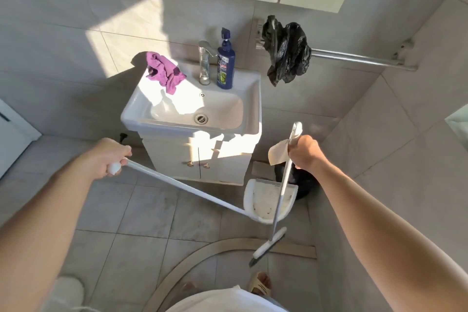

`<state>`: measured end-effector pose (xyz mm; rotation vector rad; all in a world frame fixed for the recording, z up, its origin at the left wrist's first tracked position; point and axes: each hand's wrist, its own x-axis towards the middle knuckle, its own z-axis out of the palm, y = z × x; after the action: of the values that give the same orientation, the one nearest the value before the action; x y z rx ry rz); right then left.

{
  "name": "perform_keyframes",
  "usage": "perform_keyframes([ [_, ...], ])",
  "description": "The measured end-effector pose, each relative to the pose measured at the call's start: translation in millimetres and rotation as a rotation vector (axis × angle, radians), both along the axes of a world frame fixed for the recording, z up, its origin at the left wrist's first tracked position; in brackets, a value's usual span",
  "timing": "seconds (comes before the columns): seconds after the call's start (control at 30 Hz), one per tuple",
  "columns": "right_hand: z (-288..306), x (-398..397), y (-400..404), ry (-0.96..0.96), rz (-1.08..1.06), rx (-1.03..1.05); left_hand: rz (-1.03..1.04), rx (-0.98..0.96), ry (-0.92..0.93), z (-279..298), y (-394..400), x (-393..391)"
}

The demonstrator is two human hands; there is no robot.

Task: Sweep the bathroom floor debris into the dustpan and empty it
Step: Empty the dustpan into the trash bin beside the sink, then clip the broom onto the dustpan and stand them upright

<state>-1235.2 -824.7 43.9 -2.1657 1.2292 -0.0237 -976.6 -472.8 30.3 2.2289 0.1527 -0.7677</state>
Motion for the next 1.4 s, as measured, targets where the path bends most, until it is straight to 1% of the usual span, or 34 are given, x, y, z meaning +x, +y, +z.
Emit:
perform_keyframes([
  [0.13, -5, 9, 16, 0.011, 0.036, 0.021, -0.224, 0.115, -0.240, 8, -9, -10],
  [0.2, -6, 12, 24, 0.009, 0.054, 0.041, -0.320, 0.197, -0.324, 5, -10, -15],
  [0.3, -7, 18, 34, 0.019, 0.090, 0.053, -0.394, 0.238, -0.368, -5, -7, -21],
  [0.37, -5, 21, 40, 0.052, 0.150, 0.037, -0.452, 0.248, -0.362, -12, -5, -27],
  [0.47, -4, 22, 50, 0.090, 0.240, 0.035, -0.527, 0.294, -0.416, -23, -3, -35],
  [0.57, -7, 25, 58, 0.131, 0.286, -0.004, -0.514, 0.344, -0.464, -30, 1, -41],
  [0.7, -12, 34, 74, 0.126, 0.308, 0.036, -0.488, 0.368, -0.496, -39, 14, -39],
  [0.8, -15, 43, 87, 0.146, 0.366, 0.038, -0.463, 0.409, -0.522, -48, 28, -38],
  [0.93, -14, 55, 102, 0.182, 0.430, 0.031, -0.415, 0.378, -0.444, -70, 48, -31],
  [1.07, -9, 69, 116, 0.150, 0.505, -0.003, -0.377, 0.360, -0.438, -89, 66, -32],
  [1.2, -1, 87, 139, 0.105, 0.566, 0.004, -0.396, 0.310, -0.392, -110, 80, -36],
  [1.3, 7, 105, 162, 0.068, 0.618, 0.006, -0.384, 0.265, -0.431, -124, 87, -32],
  [1.4, 12, 126, 185, 0.037, 0.680, 0.009, -0.408, 0.301, -0.452, -135, 88, -25],
])
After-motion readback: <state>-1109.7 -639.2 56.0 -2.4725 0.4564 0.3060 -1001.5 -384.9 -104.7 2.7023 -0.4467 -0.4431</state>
